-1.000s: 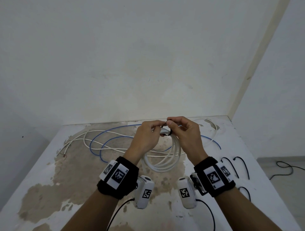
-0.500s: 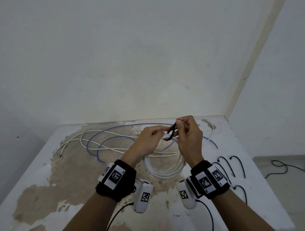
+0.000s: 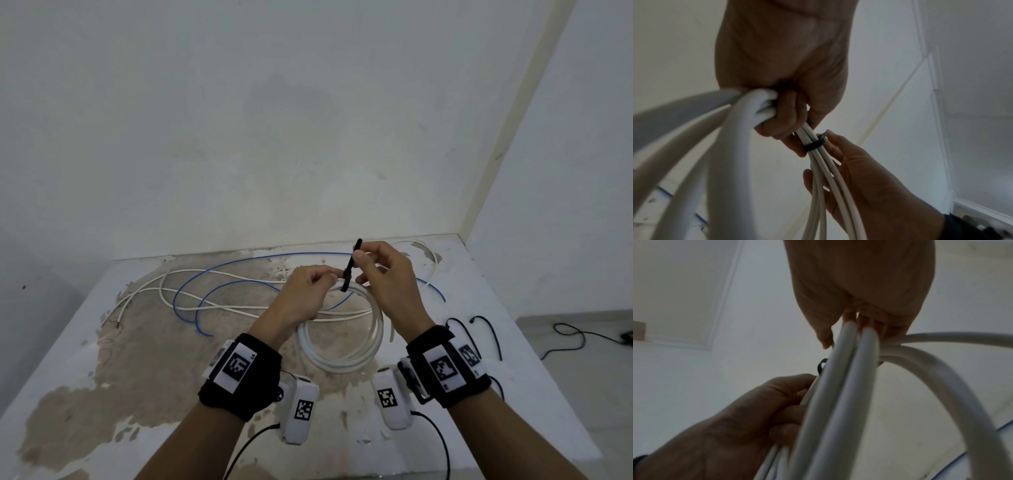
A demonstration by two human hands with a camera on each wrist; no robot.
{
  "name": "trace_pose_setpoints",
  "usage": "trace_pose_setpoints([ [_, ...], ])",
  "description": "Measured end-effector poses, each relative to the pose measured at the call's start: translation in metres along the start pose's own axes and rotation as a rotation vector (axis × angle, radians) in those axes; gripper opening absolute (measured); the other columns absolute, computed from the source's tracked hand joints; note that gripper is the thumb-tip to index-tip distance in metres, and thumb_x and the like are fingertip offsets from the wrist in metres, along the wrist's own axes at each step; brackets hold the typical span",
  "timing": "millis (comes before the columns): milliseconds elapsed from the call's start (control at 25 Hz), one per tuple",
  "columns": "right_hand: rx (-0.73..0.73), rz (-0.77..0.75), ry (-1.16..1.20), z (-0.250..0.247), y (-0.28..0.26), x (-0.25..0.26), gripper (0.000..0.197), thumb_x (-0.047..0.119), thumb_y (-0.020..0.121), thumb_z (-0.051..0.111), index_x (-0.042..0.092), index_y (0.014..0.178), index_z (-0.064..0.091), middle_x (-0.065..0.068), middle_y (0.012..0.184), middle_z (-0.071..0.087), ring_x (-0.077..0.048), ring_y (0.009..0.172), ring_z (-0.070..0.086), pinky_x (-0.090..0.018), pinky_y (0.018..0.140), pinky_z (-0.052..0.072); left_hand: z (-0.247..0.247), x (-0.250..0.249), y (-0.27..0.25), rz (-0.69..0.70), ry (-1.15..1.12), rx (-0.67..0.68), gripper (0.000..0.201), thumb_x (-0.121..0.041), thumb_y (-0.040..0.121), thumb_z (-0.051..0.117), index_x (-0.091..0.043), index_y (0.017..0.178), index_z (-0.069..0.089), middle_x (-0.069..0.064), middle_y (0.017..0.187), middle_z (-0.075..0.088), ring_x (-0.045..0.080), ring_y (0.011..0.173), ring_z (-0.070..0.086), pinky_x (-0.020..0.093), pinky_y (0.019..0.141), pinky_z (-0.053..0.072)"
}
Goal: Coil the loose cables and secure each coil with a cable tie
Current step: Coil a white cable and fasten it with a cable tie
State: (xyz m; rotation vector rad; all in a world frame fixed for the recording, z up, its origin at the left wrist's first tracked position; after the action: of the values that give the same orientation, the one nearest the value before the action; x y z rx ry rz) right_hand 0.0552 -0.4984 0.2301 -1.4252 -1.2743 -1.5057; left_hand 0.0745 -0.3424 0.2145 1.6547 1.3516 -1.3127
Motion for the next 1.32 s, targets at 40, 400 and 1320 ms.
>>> trace_pose_setpoints([
  [40,0.033,-0.005,-0.005,0.003,-0.001,0.001,0.009,0.02,0.094,0.067,0.013,0.098,0.071,-0.004,0.084,0.072,-0.02,0.063,0.063,-0.041,0.064,0.054,-0.001,0.0,0.0,-0.002,-0.001,-0.003,0.036,-0.018,0.098,0.046,-0.033,0.081,0.074,0.008,0.071,0.052,0.009,0.037,0.026,0.021,0.043,0.024],
  [400,0.043,-0.08,-0.146,0.004,-0.003,0.005,0.013,0.016,0.1,0.056,0.008,0.091,0.056,-0.004,0.067,0.073,-0.021,0.064,0.071,-0.036,0.061,0.055,0.0,0.003,-0.006,-0.008,-0.096,0.008,0.031,-0.015,0.1,0.046,-0.027,0.092,0.074,0.006,0.068,0.049,0.01,0.036,0.025,0.018,0.038,0.022],
  [1320,-0.026,-0.061,-0.162,-0.012,0.009,0.005,0.013,0.015,0.093,0.068,0.006,0.086,0.062,0.001,0.085,0.062,-0.006,0.047,0.06,-0.012,0.052,0.042,0.028,-0.003,-0.003,-0.086,-0.1,0.113,0.018,-0.021,0.09,0.062,-0.014,0.073,0.064,0.0,0.052,0.03,0.016,0.045,0.025,0.025,0.045,0.02],
])
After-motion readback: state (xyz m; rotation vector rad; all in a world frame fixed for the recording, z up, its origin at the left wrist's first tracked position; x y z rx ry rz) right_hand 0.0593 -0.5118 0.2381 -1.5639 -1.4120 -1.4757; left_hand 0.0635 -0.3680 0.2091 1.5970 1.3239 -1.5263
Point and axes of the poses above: each hand's wrist, its own y-axis towards the middle knuckle, its own z-axis out of the palm, x = y × z, the point moved 10 cm from there along y, towards the middle knuckle
